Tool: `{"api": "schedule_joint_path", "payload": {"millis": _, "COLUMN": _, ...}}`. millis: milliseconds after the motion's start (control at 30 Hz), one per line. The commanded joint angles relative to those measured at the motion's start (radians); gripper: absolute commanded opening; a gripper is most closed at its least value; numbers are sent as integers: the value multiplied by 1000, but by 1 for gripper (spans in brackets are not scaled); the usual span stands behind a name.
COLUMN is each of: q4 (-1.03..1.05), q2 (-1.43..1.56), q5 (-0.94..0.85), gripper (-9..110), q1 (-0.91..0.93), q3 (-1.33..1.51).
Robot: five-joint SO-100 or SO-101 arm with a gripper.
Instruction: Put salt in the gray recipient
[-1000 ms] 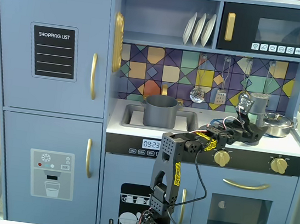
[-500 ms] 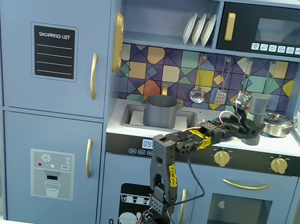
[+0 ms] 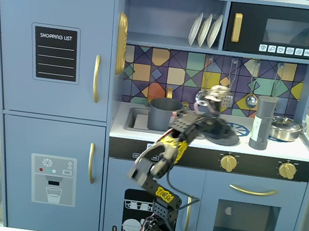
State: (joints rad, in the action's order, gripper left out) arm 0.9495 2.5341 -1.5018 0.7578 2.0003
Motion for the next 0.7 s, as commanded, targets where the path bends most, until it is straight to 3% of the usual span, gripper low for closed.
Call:
{"api": "schedule_joint_path", "payload": {"millis": 0, "q4": 141, "q2": 172, "q5": -34, "gripper": 0, "q1": -190, "q3": 52}}
{"api": "schedule_joint_path", "payload": {"millis": 267, "q4": 336, "q2": 448, "q5": -94, "gripper": 0, "q1": -531, "q3": 341}}
{"api": "schedule_joint_path", "payload": {"millis": 667, "q4": 209, "q2": 670, "q5": 11, "gripper": 0, "q1": -647, "q3": 953}}
